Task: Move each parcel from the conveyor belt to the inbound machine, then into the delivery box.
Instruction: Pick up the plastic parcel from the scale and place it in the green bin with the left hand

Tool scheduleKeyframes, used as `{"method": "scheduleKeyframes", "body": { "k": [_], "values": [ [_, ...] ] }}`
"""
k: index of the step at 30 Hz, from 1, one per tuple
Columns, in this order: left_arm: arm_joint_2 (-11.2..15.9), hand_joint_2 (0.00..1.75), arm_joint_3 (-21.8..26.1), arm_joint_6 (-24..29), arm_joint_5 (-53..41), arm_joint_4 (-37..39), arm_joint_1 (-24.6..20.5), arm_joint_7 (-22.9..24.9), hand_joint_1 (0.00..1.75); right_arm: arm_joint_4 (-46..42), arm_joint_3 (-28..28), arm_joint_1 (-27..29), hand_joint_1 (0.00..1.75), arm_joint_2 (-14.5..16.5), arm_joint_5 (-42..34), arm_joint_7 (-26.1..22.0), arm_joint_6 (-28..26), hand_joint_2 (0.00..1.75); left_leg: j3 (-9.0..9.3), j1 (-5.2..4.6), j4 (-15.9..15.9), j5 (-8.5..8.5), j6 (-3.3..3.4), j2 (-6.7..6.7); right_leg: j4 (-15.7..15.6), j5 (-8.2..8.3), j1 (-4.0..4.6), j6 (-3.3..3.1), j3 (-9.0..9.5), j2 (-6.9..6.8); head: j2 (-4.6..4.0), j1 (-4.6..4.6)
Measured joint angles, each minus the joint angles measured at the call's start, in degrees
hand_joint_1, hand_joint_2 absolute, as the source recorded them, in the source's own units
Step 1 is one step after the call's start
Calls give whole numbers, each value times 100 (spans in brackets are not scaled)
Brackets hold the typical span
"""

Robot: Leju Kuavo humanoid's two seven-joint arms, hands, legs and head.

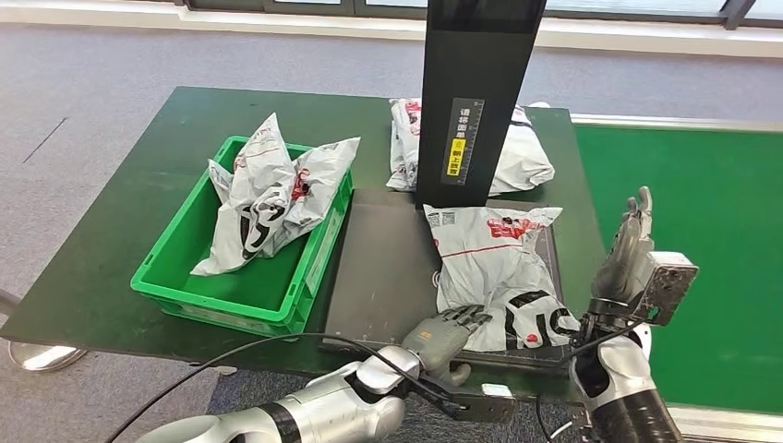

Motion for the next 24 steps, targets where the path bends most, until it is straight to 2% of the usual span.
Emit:
{"method": "scheduleKeyframes", "body": {
  "k": [5, 6, 9, 10, 16, 24],
  "values": [
    [-1, 175, -102, -17, -76, 78, -16, 31, 1, 0, 0, -117, 0, 55, 20, -7, 1, 0, 6, 0, 0, 0, 1, -4, -1, 0, 0, 0, 10, -4, 0, 0],
    [-2, 175, -103, -17, -85, 86, -17, 31, 19, 0, 0, -124, 0, 60, 21, -7, 1, 0, 7, 0, 0, 0, 1, -3, -2, 0, 0, 0, 10, -4, 0, 0],
    [-3, 175, -105, -18, -103, 99, -20, 31, 149, 0, 0, -139, 0, 73, 23, -7, 2, 0, 8, 0, 0, -1, 1, -3, -2, 0, 0, 1, 12, -4, 0, 0],
    [-3, 175, -106, -18, -119, 103, -27, 36, 175, 0, 0, -144, 0, 77, 17, -6, 5, 0, 10, 0, 0, -1, 1, -4, -2, 0, 0, 1, 15, -5, 0, 0],
    [-3, 175, -99, 195, -382, 158, -41, 12, 175, 0, -2, -308, 0, 85, -308, 43, 203, 0, 34, 0, 0, -3, 4, -5, -3, -4, 1, 3, 37, -7, 0, 0],
    [0, 175, 373, 1395, -60, 300, 62, -454, 175, 0, -11, -226, 0, 116, -318, 98, 316, 0, 41, 0, 0, -6, 6, -2, -3, -6, 0, 3, 43, -6, 0, 0]
  ]
}}
